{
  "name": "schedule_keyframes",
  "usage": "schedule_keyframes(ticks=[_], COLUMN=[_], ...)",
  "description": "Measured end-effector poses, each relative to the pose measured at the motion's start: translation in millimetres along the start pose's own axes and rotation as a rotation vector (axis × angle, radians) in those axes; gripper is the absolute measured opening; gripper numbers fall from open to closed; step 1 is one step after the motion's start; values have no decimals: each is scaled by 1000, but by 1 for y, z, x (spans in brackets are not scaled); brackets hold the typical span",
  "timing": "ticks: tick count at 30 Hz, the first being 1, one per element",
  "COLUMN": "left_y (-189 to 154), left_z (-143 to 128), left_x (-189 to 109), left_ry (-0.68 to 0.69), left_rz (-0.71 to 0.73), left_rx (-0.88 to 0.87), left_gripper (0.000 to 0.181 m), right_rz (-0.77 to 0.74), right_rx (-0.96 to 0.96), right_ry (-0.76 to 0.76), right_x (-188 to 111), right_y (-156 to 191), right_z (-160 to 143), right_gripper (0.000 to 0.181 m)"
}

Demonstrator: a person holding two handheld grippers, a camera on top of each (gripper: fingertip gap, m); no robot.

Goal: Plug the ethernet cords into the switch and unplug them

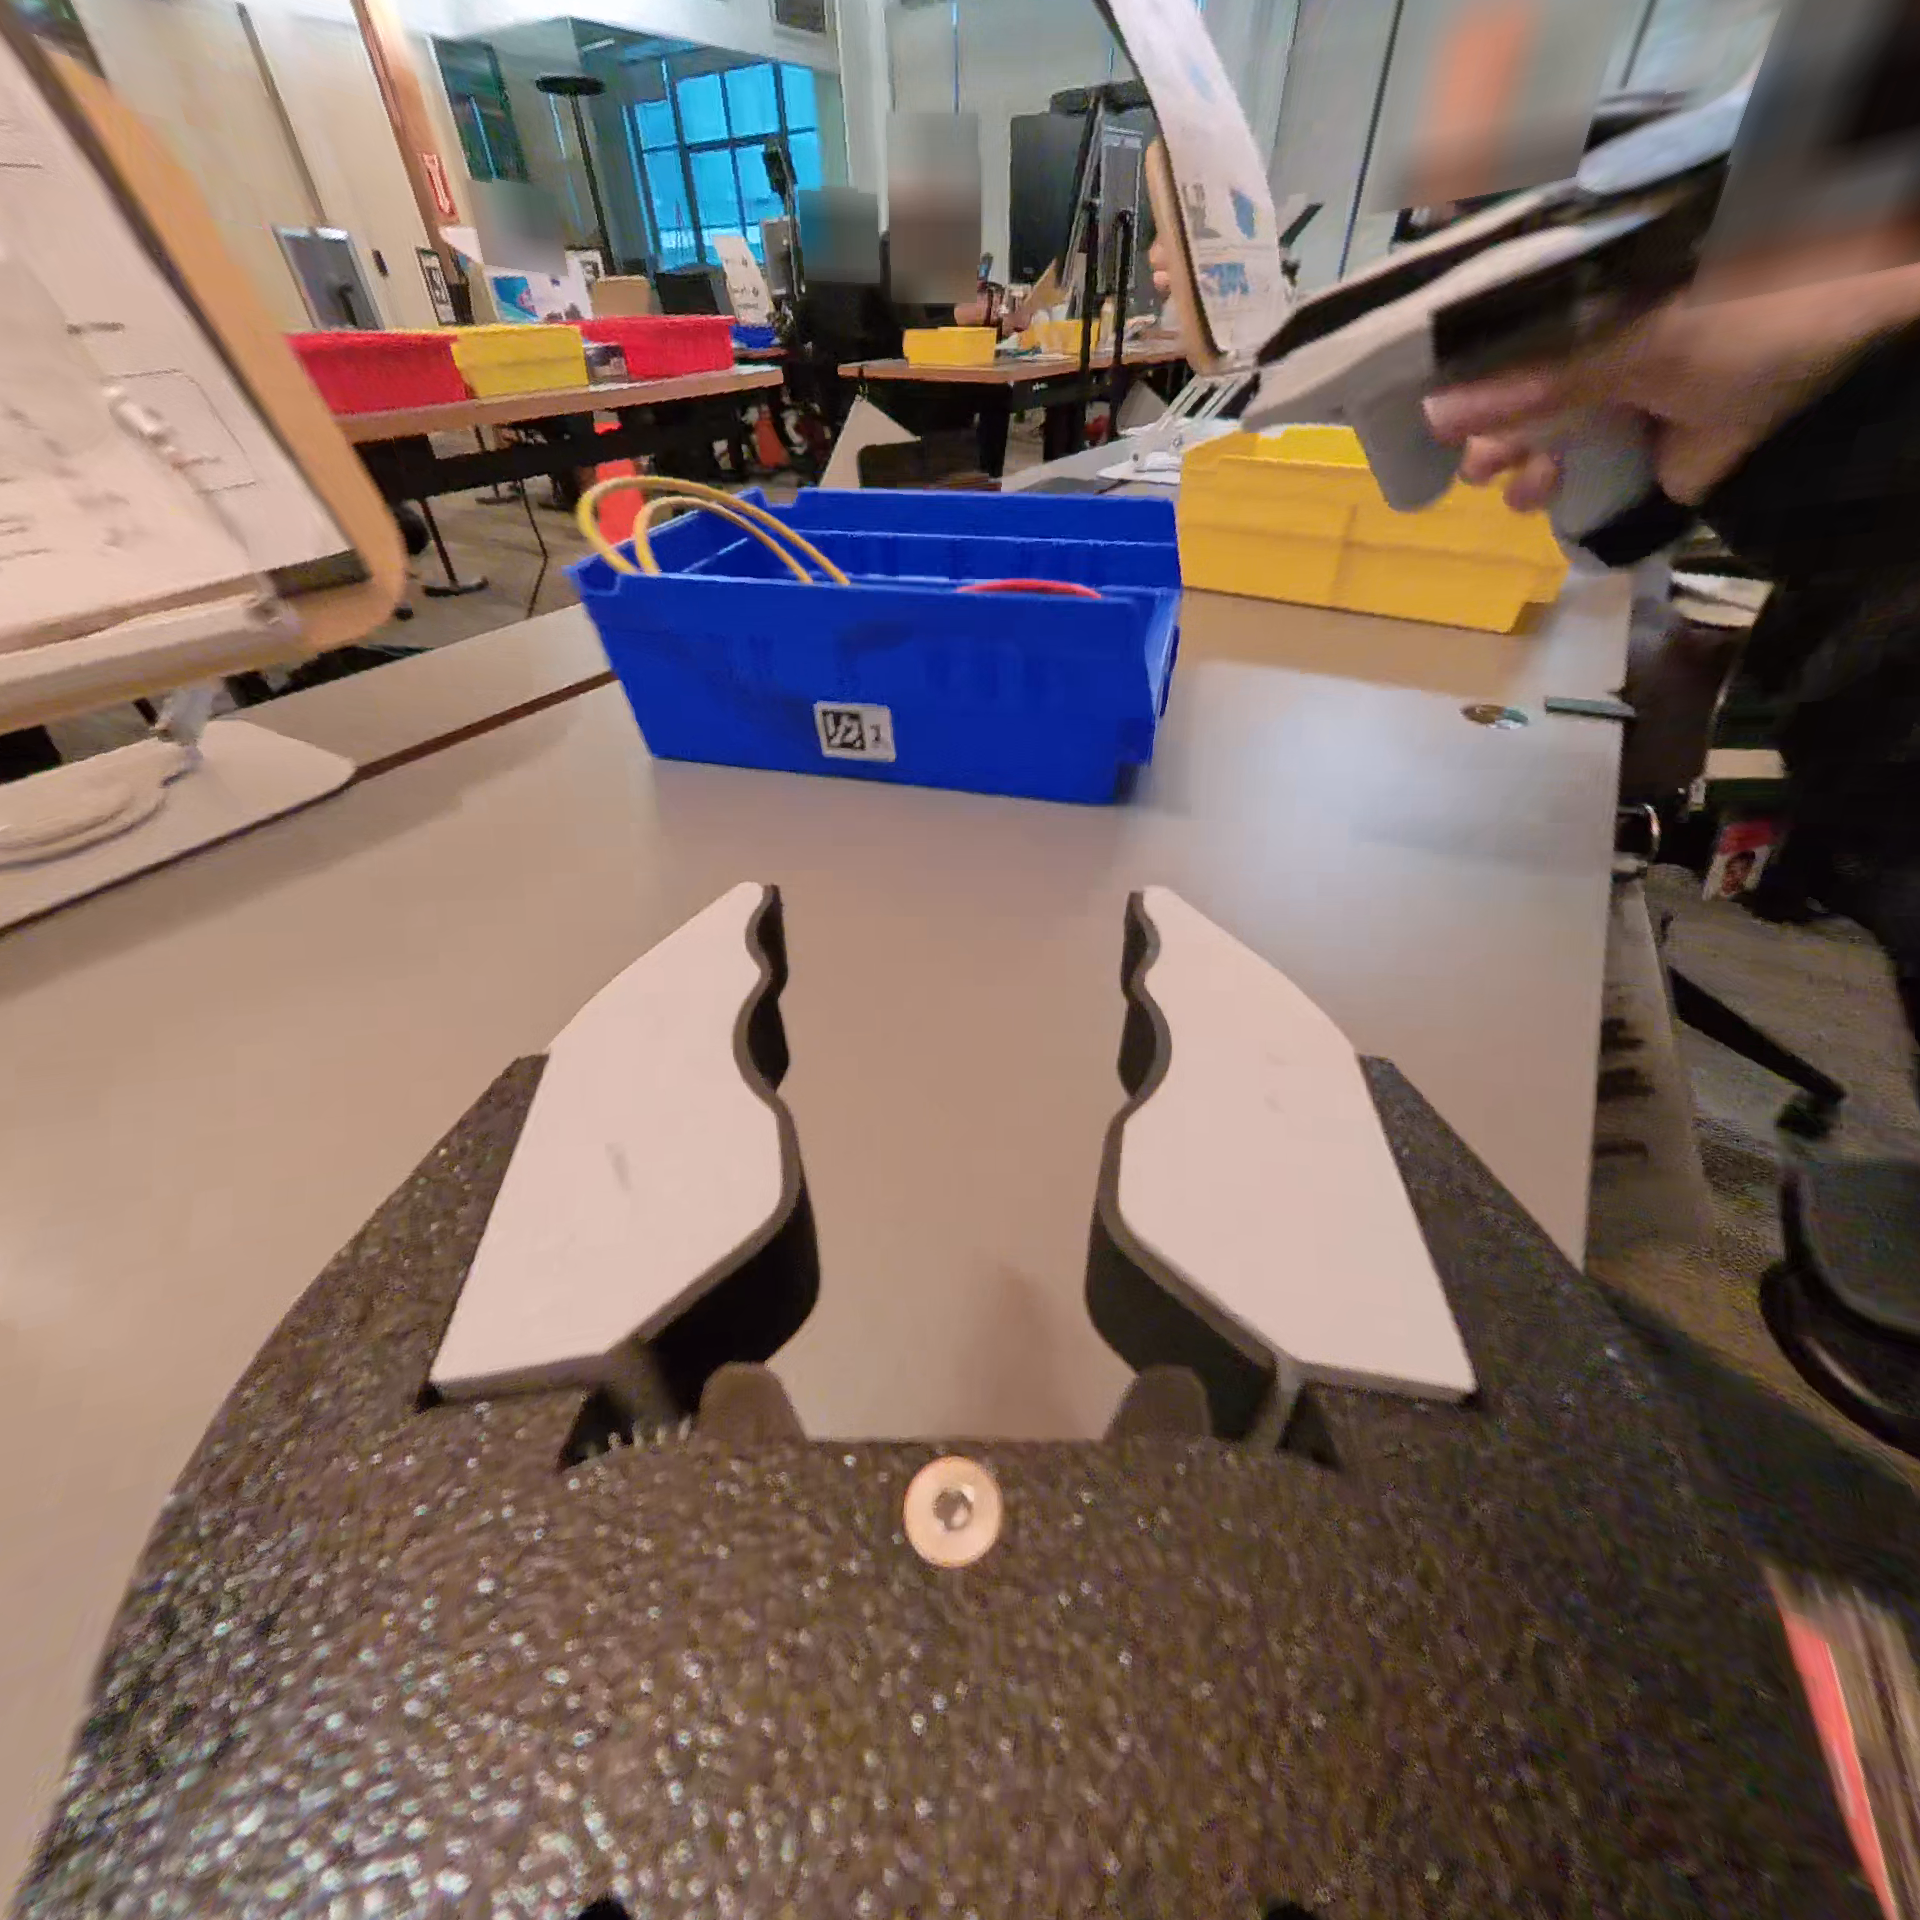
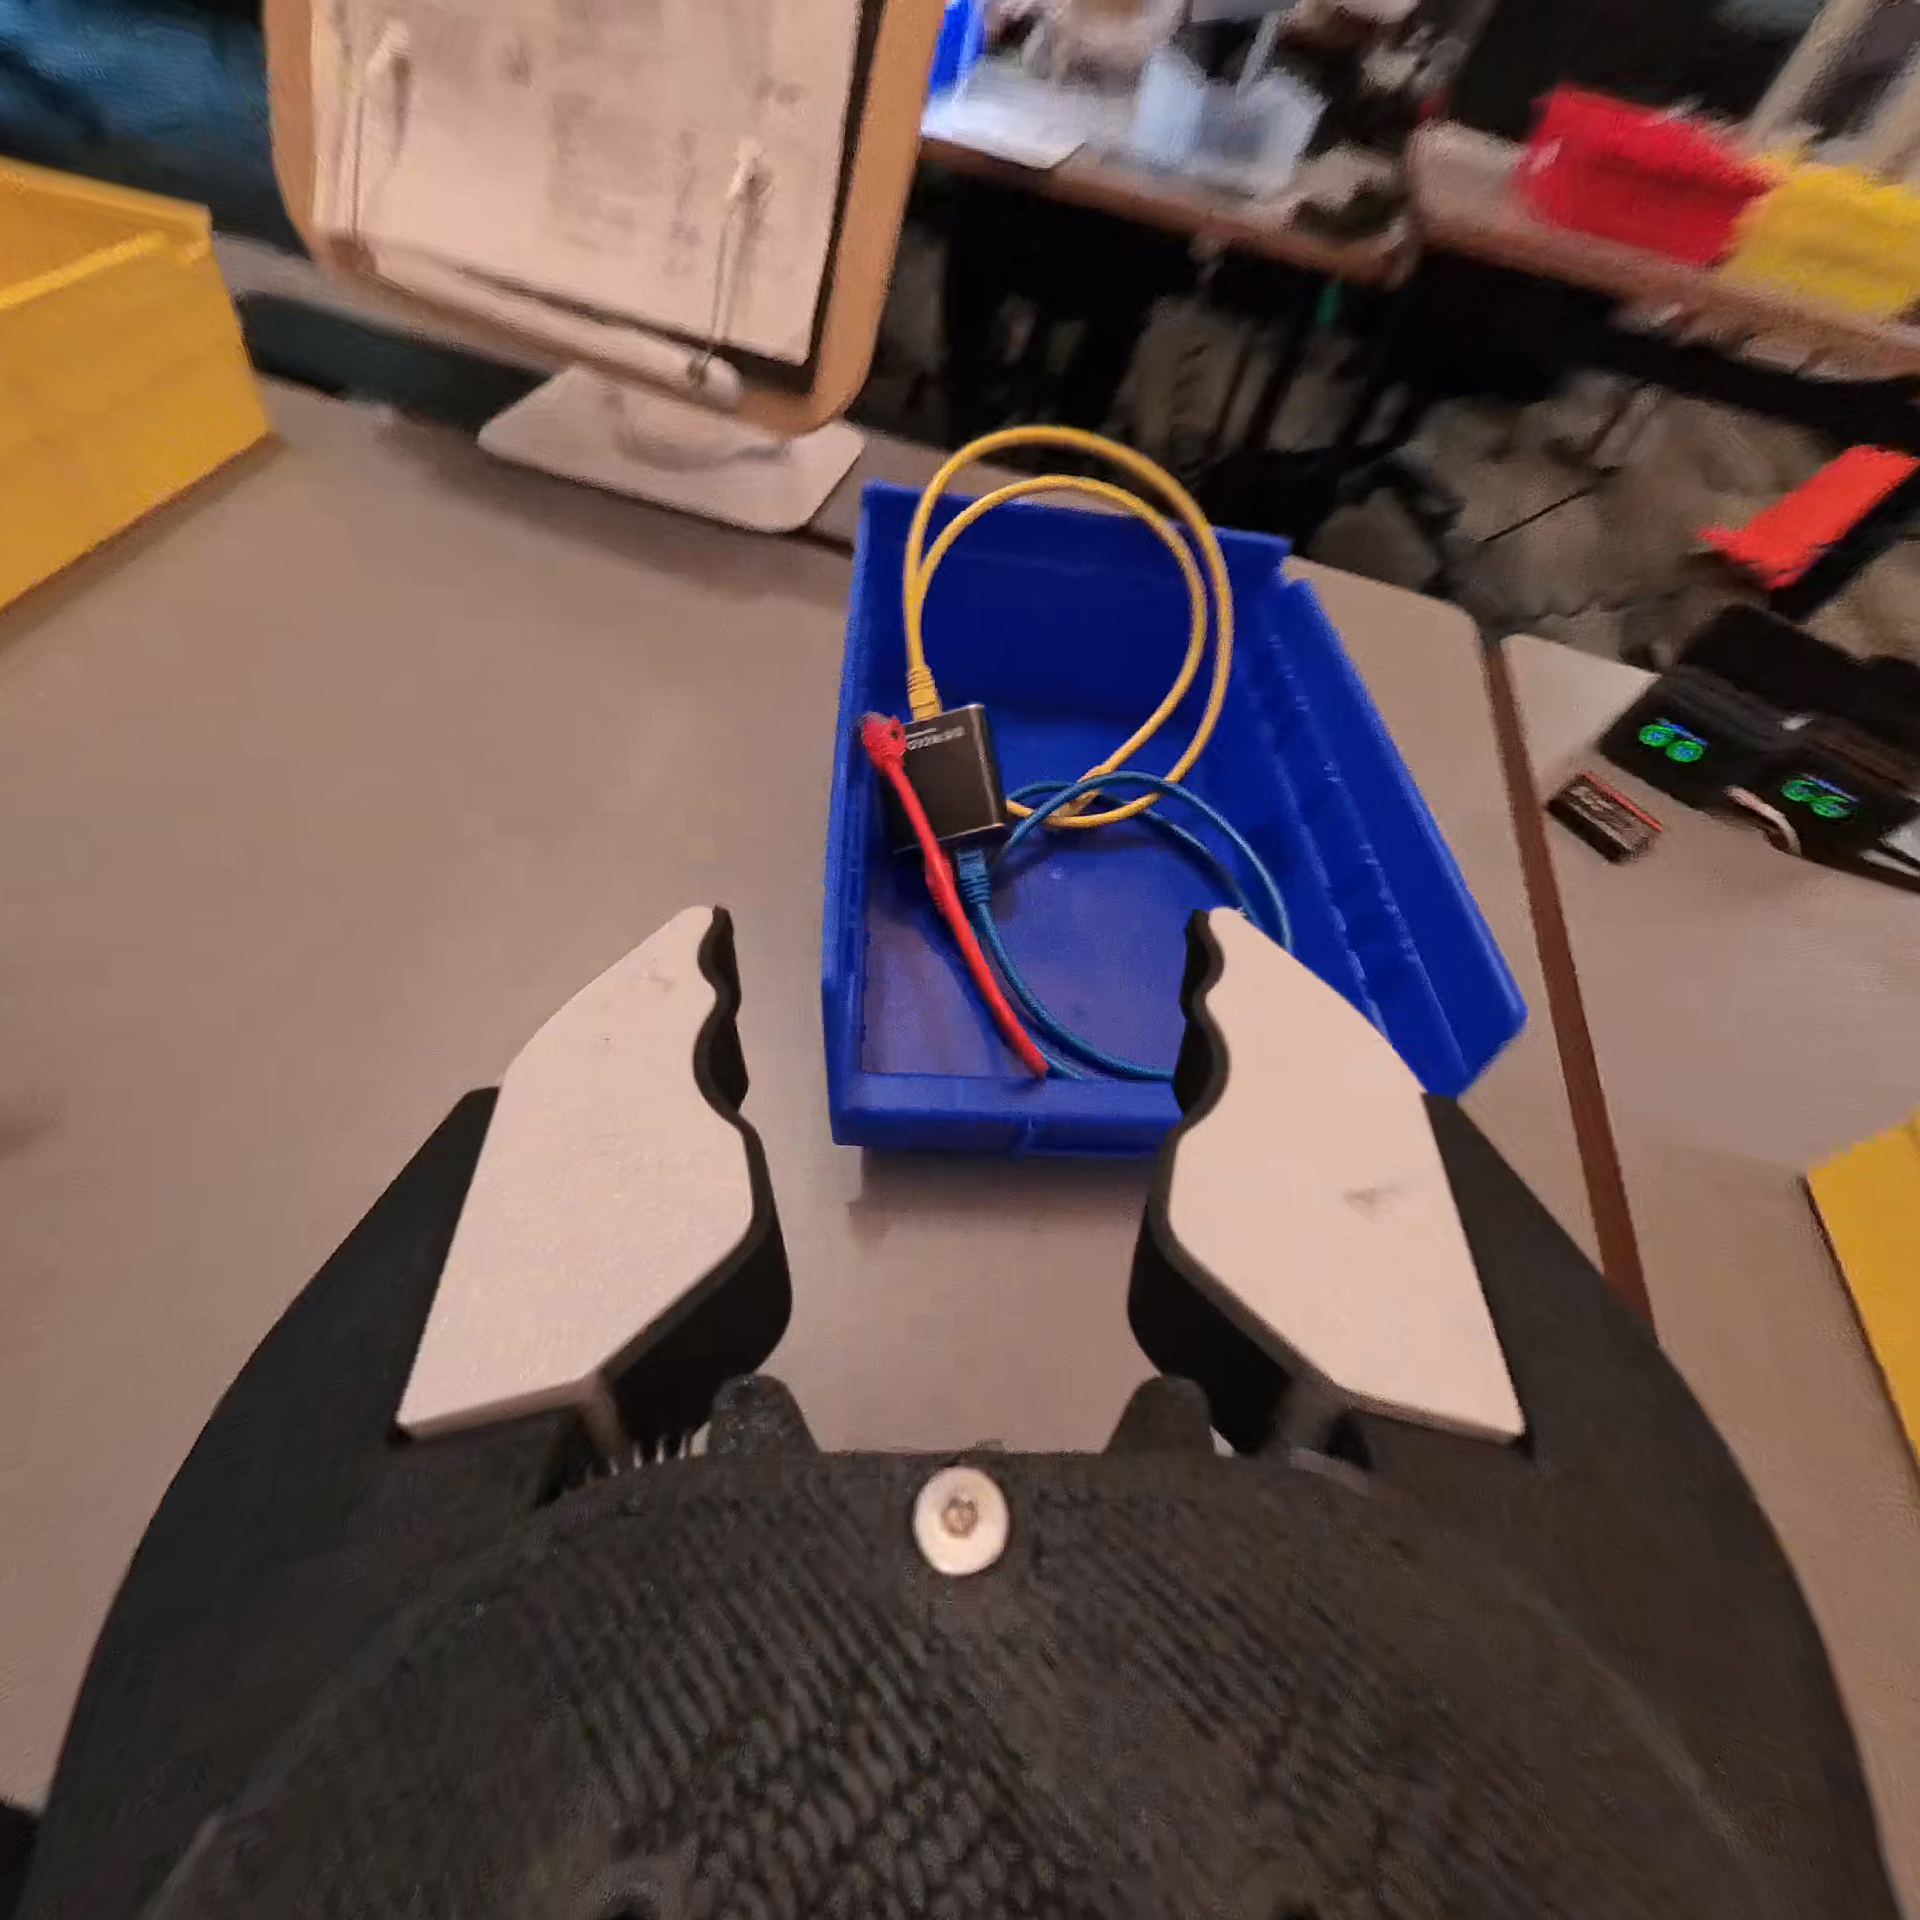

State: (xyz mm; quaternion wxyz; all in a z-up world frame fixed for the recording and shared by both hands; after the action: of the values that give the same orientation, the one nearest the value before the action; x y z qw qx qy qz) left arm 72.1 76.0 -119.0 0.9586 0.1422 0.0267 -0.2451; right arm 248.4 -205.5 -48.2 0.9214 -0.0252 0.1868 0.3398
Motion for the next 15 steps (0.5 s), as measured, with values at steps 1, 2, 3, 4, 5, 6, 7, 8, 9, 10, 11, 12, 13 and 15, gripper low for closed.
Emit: schedule_keyframes(ticks=[1, 2, 3, 4, 5, 6, 7, 8, 9, 10, 11, 12, 13, 15], left_y=[-8, -18, -29, -40, -48, -54, -58, -60, -61, -62, -62, -61, -59, -54], left_z=[9, 17, 24, 30, 33, 36, 39, 41, 41, 39, 36, 32, 27, 20], left_x=[23, 47, 71, 95, 120, 143, 166, 187, 207, 225, 241, 253, 262, 270], left_ry=[10, 15, 25, 47, 75, 101, 120, 130, 143, 176, 220, 259, 286, 301], left_rz=[-6, -19, -25, -23, -12, 14, 45, 74, 102, 126, 152, 191, 234, 280], left_rx=[7, 9, 7, 11, 19, 14, -5, -29, -50, -68, -84, -102, -118, -145], left_gripper=[66, 71, 74, 80, 88, 94, 96, 96, 96, 96, 96, 93, 90, 86], right_rz=[-14, -27, -47, -70, -95, -125, -144, -150, -150, -147, -141, -128, -109, -79], right_rx=[14, 20, 23, 21, 20, 33, 46, 45, 38, 33, 38, 53, 70, 112], right_ry=[-46, -85, -124, -155, -180, -195, -205, -220, -236, -244, -242, -234, -226, -222], right_x=[-7, -12, -18, -23, -26, -29, -33, -36, -37, -38, -38, -38, -37, -36], right_y=[2, 4, 5, 4, 2, -1, -2, -3, -5, -6, -9, -11, -13, -16], right_z=[-8, -14, -19, -22, -22, -20, -18, -17, -17, -18, -20, -22, -25, -29], right_gripper=[84, 86, 87, 88, 87, 87, 89, 89, 88, 88, 88, 88, 88, 86])
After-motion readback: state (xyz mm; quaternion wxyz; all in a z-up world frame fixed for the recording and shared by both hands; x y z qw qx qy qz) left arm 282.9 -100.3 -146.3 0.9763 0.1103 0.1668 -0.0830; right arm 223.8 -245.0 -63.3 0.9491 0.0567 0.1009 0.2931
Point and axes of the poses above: each gripper's, where its closed fingertips meet, x out along the fingers, z out of its top, y = z × x across the jaws, the point moved 8 cm from there along -x, back along the fingers, and after that the axes turned 14 degrees about x, right-handed, at the moved point
